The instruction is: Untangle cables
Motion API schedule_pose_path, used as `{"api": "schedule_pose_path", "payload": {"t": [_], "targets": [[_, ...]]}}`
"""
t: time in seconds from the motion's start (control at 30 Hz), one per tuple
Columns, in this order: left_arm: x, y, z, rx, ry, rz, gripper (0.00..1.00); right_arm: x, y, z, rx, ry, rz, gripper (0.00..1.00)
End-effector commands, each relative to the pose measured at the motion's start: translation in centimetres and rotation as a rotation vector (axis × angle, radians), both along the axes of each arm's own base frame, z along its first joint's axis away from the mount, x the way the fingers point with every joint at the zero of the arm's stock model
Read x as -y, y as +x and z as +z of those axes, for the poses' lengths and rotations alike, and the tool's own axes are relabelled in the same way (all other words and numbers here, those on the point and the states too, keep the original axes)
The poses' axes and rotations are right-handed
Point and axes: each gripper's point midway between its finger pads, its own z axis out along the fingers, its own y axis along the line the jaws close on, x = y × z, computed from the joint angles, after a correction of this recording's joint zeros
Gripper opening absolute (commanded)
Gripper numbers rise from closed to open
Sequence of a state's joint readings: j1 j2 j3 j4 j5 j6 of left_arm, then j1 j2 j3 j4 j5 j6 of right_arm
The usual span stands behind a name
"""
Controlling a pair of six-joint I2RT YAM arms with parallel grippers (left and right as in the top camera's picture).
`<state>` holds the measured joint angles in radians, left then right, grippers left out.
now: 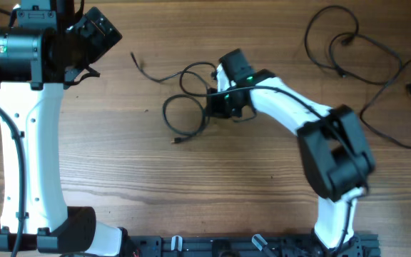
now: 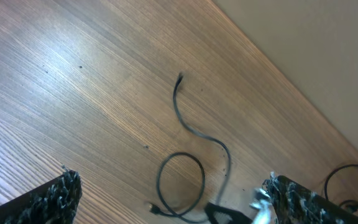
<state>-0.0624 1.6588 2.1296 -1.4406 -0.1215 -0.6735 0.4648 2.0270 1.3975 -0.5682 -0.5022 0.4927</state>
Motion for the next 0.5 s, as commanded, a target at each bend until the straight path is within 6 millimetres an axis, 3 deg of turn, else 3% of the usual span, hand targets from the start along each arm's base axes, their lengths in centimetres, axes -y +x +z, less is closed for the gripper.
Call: {"api": "schedule_pose_path", "payload": {"t": [0.0,0.07,0.17,0.23,0.27,0.37,0.47], "targets": [[-0.1,0.2,-0.4,-0.013,0.006,-0.012,1.0,4.3,3.4,14.7,0.322,0.115,-0.056,0.04],[0.0,0.2,-0.4,-0.013,0.005,-0.012,1.0,7.9,3.3,19.0,0.402,0.128,-0.129,0.04],[-0.1,0.2,-0.4,-0.013,0.006,-0.012,1.0,15.9,2.0,25.5,0.54,0.111,-0.293,0.04],[-0.1,0.2,-0.4,-0.013,0.005,-0.011,1.0,21.0,1.1,28.0,0.601,0.082,-0.417,0.04],[-0.1,0.2,-0.4,-0.012,0.006,-0.012,1.0,24.7,0.3,29.1,0.633,0.044,-0.519,0.04],[-0.1,0.2,-0.4,-0.012,0.006,-0.012,1.0,32.5,-1.3,29.9,0.653,-0.042,-0.734,0.04],[-0.1,0.2,-0.4,-0.012,0.006,-0.012,1.0,40.6,-3.3,28.6,0.606,-0.123,-0.95,0.04]]}}
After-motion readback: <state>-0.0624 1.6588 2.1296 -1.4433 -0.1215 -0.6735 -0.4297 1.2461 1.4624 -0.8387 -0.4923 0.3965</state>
